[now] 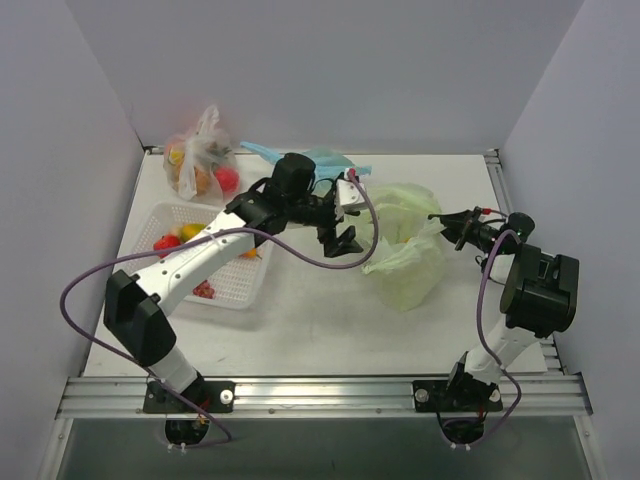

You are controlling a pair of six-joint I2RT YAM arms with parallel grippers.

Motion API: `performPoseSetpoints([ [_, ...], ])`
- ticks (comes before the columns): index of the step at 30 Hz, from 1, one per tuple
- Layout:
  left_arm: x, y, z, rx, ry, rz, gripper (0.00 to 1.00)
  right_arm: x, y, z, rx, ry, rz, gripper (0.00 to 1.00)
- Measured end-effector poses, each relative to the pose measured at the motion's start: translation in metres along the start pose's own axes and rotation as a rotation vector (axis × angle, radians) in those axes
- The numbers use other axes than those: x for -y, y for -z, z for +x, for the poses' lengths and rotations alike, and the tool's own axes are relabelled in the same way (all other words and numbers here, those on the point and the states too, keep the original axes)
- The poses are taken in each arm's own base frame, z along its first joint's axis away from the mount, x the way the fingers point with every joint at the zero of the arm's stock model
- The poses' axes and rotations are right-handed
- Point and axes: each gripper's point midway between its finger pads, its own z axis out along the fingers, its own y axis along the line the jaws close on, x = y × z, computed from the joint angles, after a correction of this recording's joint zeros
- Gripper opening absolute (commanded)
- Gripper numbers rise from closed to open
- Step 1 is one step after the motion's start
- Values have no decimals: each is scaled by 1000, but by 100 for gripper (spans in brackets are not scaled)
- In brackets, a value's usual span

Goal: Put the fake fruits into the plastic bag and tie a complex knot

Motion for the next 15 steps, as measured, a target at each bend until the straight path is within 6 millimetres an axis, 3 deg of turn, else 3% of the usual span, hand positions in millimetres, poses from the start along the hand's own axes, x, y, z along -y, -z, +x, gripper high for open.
performPoseSetpoints([
  [3, 2, 21, 1, 12, -109, 14, 97, -2, 0, 0, -4, -8, -2, 0],
  [6, 7, 23, 3, 19, -204, 50, 98, -4, 0, 1, -9, -4, -3, 0],
  [10, 18, 7, 15, 12, -275, 132, 97, -4, 0, 2, -11, -6, -3, 0],
  [15, 35, -29, 37, -11, -317, 242, 94, -6, 0, 4, -17, 1, -2, 0],
])
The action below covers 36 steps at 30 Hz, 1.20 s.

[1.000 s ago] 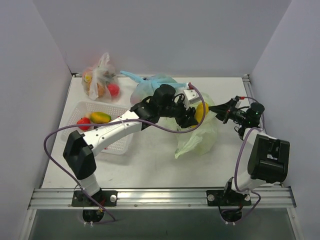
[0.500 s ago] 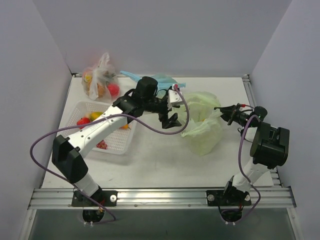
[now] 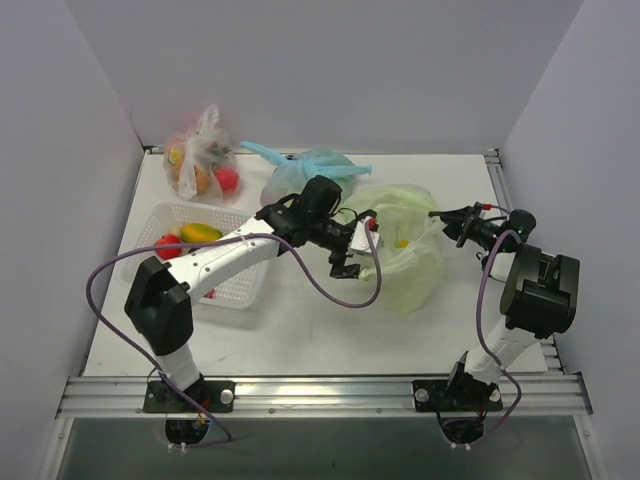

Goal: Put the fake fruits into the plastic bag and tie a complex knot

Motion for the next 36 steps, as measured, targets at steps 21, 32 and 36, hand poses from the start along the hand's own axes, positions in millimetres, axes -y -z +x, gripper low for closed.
performPoseSetpoints([
  [21, 10, 52, -53, 12, -93, -140, 0, -59, -41, 57, -31, 618, 252, 0],
  [32, 40, 109, -63, -51, -172, -150, 0, 8, -57, 70, -130, 788, 519, 0],
  [36, 90, 97, -24, -137, -219, -40, 1, 35, -67, 76, -195, 982, 641, 0],
])
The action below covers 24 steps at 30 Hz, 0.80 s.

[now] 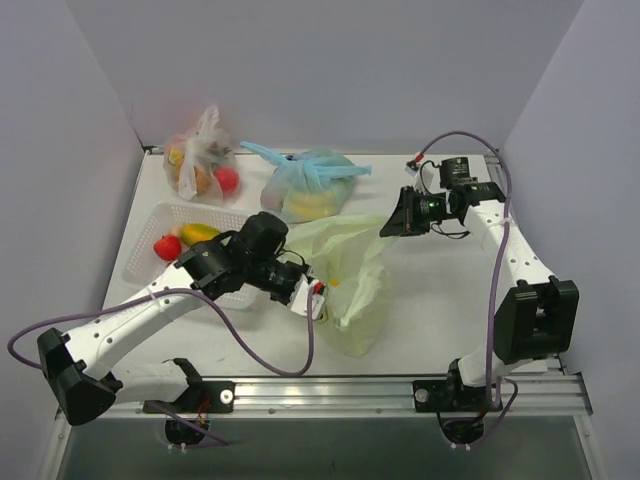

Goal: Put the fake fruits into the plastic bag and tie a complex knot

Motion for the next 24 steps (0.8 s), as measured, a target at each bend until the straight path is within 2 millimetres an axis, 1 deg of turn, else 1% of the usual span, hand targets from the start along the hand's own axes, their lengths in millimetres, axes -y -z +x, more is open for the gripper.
performPoseSetpoints([
  [2, 30, -11, 20, -52, 7, 79, 25, 4, -7, 5, -18, 88, 51, 0],
  [3, 40, -15, 30, -80, 27, 108, 54, 8, -9, 6, -20, 119, 76, 0],
  [5, 48, -17, 42, -128, 96, 126, 60, 18, -9, 4, -12, 171, 131, 0],
  [6, 46, -16, 44, -141, 133, 111, 65, 22, -7, 5, -9, 190, 151, 0],
  [8, 35, -7, 43, -141, 232, 54, 70, 28, -5, 8, -7, 228, 184, 0],
  [9, 23, 1, 43, -131, 298, -11, 73, 30, -3, 9, -6, 243, 197, 0],
  [11, -4, 24, 44, -100, 423, -168, 81, 33, 0, 11, -1, 274, 214, 0],
  [13, -31, 56, 45, -67, 543, -352, 84, 35, 1, 12, 1, 298, 223, 0],
  [14, -43, 74, 47, -52, 598, -448, 85, 35, 1, 11, 1, 308, 225, 0],
  [16, -59, 104, 51, -20, 718, -612, 87, 35, 1, 11, 3, 326, 232, 0],
  [17, -64, 116, 55, -5, 783, -678, 88, 35, 0, 10, 3, 332, 234, 0],
  [19, -68, 129, 75, -7, 949, -802, 91, 36, 0, 10, 3, 337, 242, 0],
  [20, -66, 129, 89, -23, 1041, -845, 94, 36, 0, 10, 3, 340, 245, 0],
  [21, -63, 127, 106, -49, 1131, -880, 95, 35, 0, 10, 2, 343, 247, 0],
  [22, -58, 121, 123, -84, 1229, -907, 96, 36, 0, 10, 3, 343, 253, 0],
  [24, -49, 108, 157, -168, 1393, -942, 97, 37, 1, 10, 5, 343, 260, 0],
])
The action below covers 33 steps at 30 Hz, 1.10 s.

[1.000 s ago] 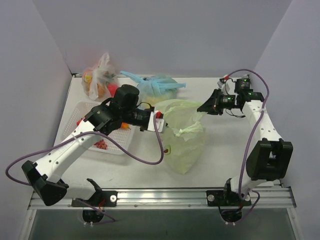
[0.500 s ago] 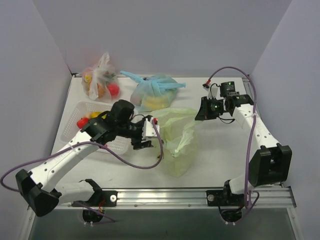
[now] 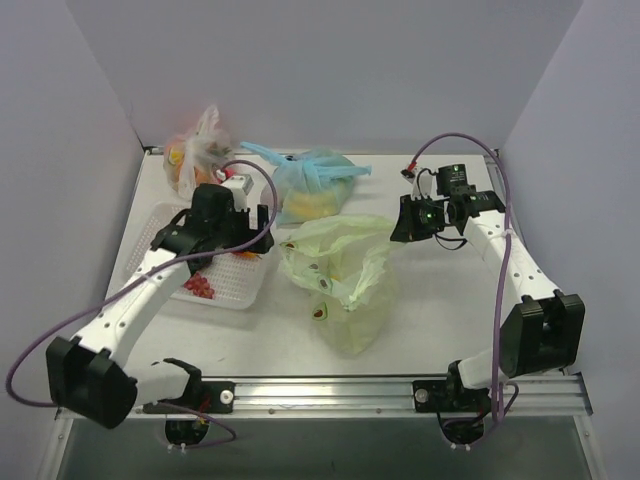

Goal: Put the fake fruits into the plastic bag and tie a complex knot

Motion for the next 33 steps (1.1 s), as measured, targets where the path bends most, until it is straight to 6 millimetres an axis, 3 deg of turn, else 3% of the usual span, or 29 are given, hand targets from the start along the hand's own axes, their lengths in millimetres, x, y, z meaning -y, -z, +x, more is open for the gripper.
performPoseSetpoints([
  [3, -34, -38, 37, -136, 136, -176, 97, 2, 0, 0, 0, 0, 10, 0],
  [5, -54, -51, 53, -183, 203, -280, 96, 3, 0, 0, 0, 0, 15, 0],
  [10, -95, -63, 63, -180, 331, -478, 89, 3, 0, 0, 0, -1, 17, 0],
  [14, -117, -73, 73, -190, 394, -575, 90, 3, 0, 0, 0, 0, 17, 0],
  [19, -130, -87, 84, -203, 431, -626, 93, 3, 0, 0, 0, 0, 16, 0],
  [33, -143, -129, 88, -161, 482, -632, 95, 0, -1, 1, -3, -3, 1, 0],
])
